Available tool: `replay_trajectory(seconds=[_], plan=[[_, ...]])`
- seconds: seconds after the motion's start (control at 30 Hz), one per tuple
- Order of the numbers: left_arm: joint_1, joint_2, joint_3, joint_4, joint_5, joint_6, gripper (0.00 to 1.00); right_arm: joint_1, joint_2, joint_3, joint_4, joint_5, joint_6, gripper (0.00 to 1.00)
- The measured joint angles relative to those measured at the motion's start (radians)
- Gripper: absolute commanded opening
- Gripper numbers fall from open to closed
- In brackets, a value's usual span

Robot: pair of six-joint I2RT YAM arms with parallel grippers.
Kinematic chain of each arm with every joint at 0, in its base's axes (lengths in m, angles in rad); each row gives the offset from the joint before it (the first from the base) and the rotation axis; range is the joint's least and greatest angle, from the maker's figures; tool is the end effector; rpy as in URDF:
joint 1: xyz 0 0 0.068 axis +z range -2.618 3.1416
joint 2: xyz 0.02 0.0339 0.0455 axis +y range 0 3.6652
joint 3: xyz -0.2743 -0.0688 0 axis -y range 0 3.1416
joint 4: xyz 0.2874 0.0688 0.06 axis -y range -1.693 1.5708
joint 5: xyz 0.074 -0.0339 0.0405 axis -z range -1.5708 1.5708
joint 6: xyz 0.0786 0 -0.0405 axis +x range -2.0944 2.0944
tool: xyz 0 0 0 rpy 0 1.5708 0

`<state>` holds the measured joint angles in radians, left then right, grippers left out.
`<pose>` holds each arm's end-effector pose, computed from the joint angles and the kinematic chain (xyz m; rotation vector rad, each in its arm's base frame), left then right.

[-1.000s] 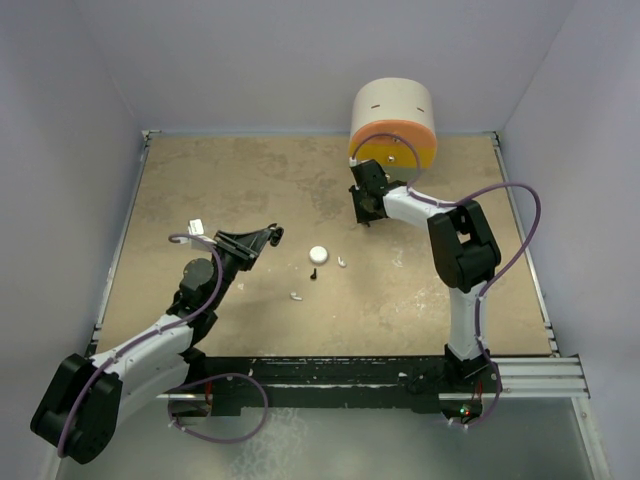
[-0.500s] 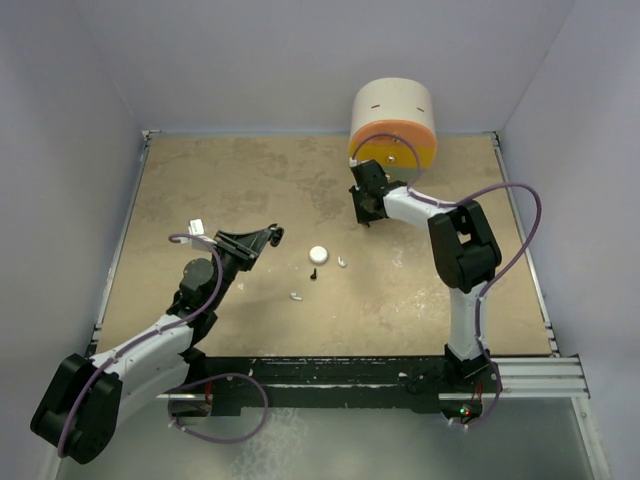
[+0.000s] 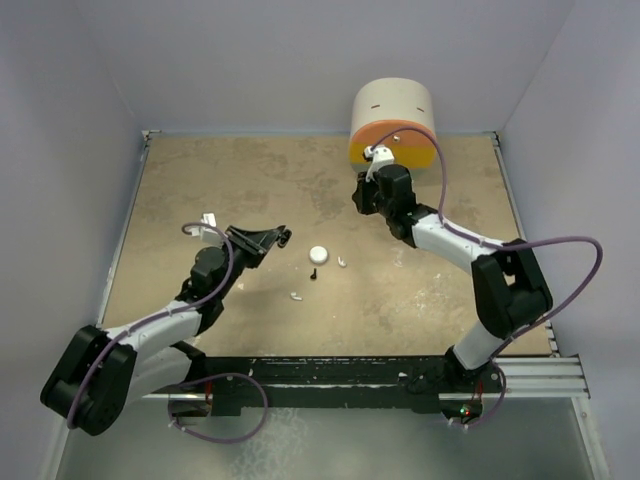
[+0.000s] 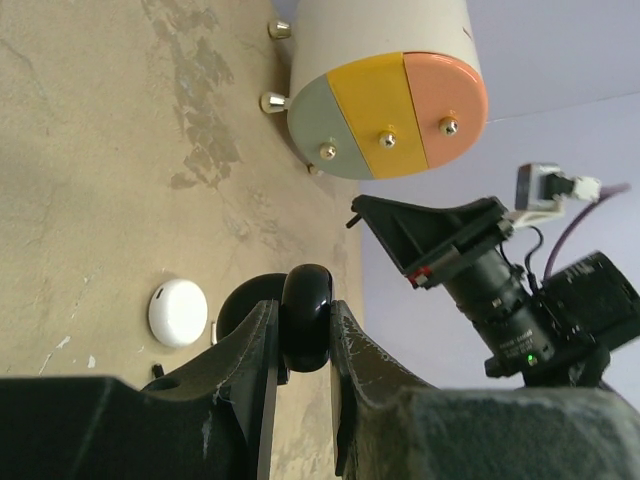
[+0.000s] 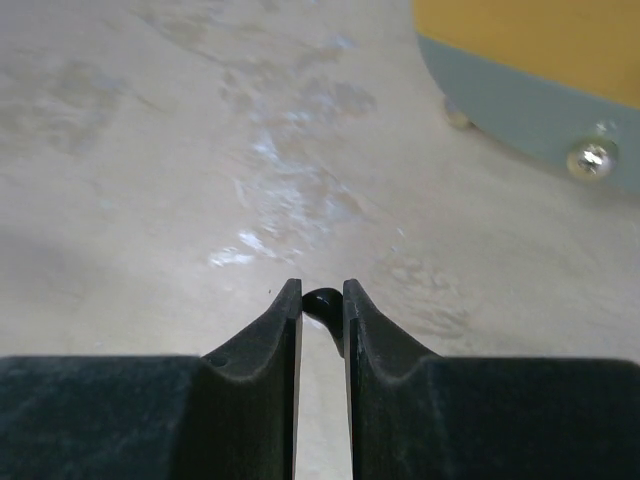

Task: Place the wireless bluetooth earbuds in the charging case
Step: Pick up the earbud from the center of the board.

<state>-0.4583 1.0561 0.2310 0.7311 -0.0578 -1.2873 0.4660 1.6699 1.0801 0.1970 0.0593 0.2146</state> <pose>0.2494 -0.1180 0.1675 -0.7806 1.6546 -1.2413 0.4132 0.2026 0.2181 -0.2096 1.9720 0.3867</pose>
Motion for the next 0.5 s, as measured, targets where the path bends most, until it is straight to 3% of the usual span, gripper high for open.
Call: replay_trajectory(seconds=[0.3,0.5], plan=[[-0.010,0.160,0.132,0.013,0.027,-0.003,0.00,0.124,-0.132,-0.275,0.478,-0.113,-0.009,0.00],[-0.015,0.238,0.175,0.043,0.034,-0.023,0.00,0.137,-0.234,-0.368,0.683,-0.206,-0.001,0.00]])
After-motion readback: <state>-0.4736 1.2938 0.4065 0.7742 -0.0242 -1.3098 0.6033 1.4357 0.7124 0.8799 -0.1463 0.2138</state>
